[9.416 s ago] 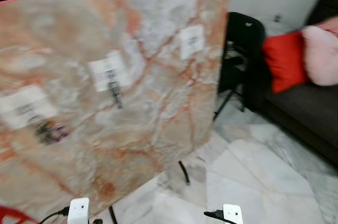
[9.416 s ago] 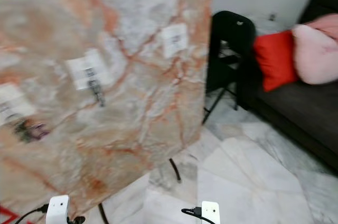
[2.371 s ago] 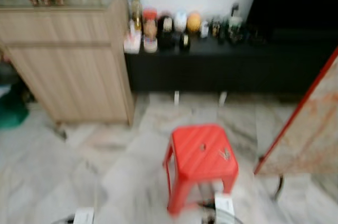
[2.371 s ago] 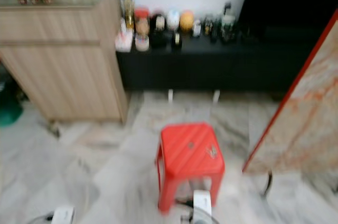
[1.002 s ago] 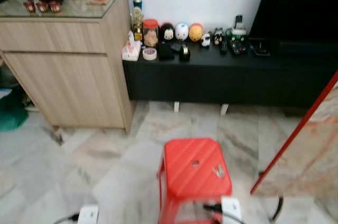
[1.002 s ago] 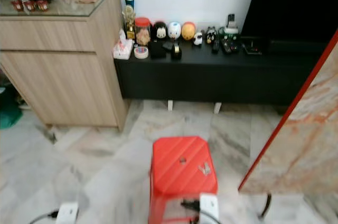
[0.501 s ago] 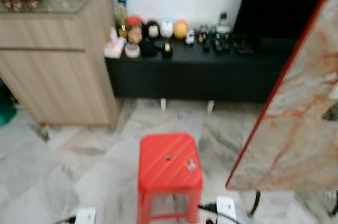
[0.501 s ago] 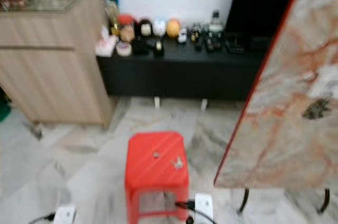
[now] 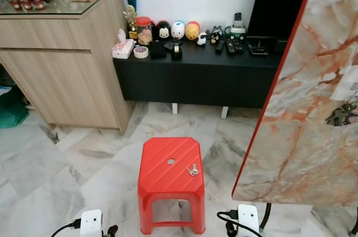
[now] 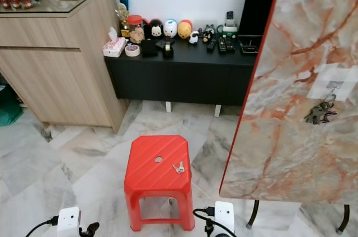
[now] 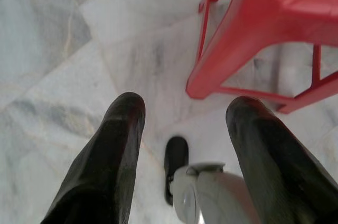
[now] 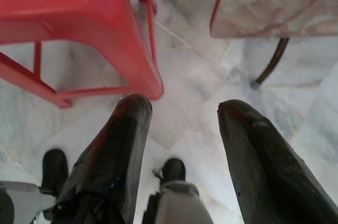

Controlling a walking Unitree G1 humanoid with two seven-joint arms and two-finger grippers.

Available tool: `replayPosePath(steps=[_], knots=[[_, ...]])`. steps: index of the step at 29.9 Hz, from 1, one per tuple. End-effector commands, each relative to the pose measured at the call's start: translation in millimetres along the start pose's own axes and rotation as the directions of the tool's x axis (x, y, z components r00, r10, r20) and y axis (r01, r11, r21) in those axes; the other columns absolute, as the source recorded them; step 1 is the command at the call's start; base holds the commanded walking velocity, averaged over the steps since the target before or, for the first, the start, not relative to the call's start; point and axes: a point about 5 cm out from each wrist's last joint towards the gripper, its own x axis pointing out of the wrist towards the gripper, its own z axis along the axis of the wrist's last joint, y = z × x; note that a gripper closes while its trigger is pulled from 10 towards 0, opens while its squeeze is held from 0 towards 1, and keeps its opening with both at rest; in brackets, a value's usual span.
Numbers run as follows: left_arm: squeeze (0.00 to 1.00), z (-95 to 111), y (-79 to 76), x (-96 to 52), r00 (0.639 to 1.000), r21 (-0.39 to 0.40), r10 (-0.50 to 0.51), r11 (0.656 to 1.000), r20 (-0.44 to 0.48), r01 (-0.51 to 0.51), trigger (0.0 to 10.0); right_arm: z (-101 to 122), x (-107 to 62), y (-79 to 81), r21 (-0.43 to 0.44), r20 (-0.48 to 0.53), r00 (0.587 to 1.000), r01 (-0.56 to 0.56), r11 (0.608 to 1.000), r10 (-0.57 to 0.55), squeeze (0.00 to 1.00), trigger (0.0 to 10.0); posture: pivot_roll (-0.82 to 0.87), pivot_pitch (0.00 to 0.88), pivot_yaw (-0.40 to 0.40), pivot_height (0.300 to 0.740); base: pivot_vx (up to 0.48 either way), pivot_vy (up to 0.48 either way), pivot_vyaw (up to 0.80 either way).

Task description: Hang keys on a hook

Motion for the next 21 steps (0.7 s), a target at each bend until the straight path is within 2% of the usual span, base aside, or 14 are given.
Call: replayPosePath(steps=[1, 4, 5, 6, 7, 9, 17, 18, 19, 20, 21], knots=[[0.0, 0, -0.2, -0.7, 1.0, -0.005, -0.008, 1.0, 0.013, 0.008, 10.0, 4, 0.2, -0.6, -0.017, 0.035, 0.999, -0.009, 1.0, 0.009, 0.0, 10.0, 0.06, 0.0, -0.028, 0.728, 0.0, 0.0, 0.0], [0.0, 2, -1.2, -0.8, 0.999, 0.035, -0.022, 0.999, 0.038, 0.021, 10.0, 6, 0.0, -0.8, -0.027, 0.061, 0.998, -0.017, 0.999, 0.019, 0.0, 10.0, 0.06, 0.0, -0.032, 0.728, 0.0, 0.0, 0.0], [0.0, 3, -1.9, -1.0, 0.998, 0.028, -0.028, 0.999, 0.051, 0.027, 10.0, 36, 5.3, -13.7, -0.06, 0.157, 0.988, 0.006, 0.998, 0.003, 0.0, 10.0, 0.06, 0.0, -0.033, 0.728, 0.0, 0.0, 0.0], [0.0, 4, -2.2, -1.0, 0.998, 0.029, -0.034, 0.999, 0.058, 0.032, 10.0, 55, 7.8, -22.2, -0.071, 0.21, 0.978, 0.017, 0.997, -0.001, 0.0, 10.0, 0.06, 0.0, -0.033, 0.728, 0.0, 0.0, 0.0], [0.0, 4, -2.6, -1.1, 0.997, 0.03, -0.04, 0.999, 0.064, 0.038, 10.0, 72, 9.1, -28.3, -0.073, 0.253, 0.968, 0.019, 0.997, 0.0, 0.0, 10.0, 0.06, 0.0, -0.034, 0.728, 0.0, 0.0, 0.0], [0.0, 5, -3.1, -1.2, 0.996, 0.033, -0.047, 0.998, 0.073, 0.045, 10.0, 90, 9.7, -30.3, -0.07, 0.303, 0.953, 0.01, 0.997, 0.012, 0.0, 10.0, 0.05, 0.0, -0.035, 0.728, 0.0, 0.0, 0.0], [0.0, 9, -6.0, -1.6, 0.99, 0.029, -0.083, 0.996, 0.111, 0.08, 10.0, 106, 6.1, -21.2, -0.088, 0.408, 0.911, -0.032, 0.996, 0.065, 0.0, 10.0, 0.06, 0.0, -0.041, 0.728, 0.0, 0.0, 0.0], [0.0, 28, -6.5, 1.9, 0.976, 0.056, -0.093, 0.995, 0.196, 0.084, 10.0, 107, 5.6, -21.4, -0.089, 0.417, 0.906, -0.034, 0.995, 0.068, 0.0, 10.0, 0.06, 0.0, -0.042, 0.728, 0.0, 0.0, 0.0], [0.0, 86, -11.9, 4.0, 0.888, 0.09, -0.133, 0.99, 0.441, 0.104, 10.0, 108, 4.3, -23.1, -0.08, 0.438, 0.896, -0.037, 0.996, 0.069, 0.0, 10.0, 0.06, 0.0, -0.043, 0.728, 0.0, 0.0, 0.0], [0.0, 103, -13.6, 1.6, 0.849, 0.111, -0.148, 0.988, 0.508, 0.106, 10.0, 107, 3.6, -24.0, -0.08, 0.446, 0.892, -0.039, 0.996, 0.07, 0.0, 10.0, 0.06, 0.0, -0.044, 0.728, 0.0, 0.0, 0.0], [0.0, 111, -15.5, -2.4, 0.818, 0.11, -0.157, 0.987, 0.554, 0.115, 10.0, 106, 2.5, -25.3, -0.087, 0.458, 0.886, -0.034, 0.996, 0.071, 0.0, 10.0, 0.06, 0.0, -0.044, 0.728, 0.0, 0.0, 0.0]])
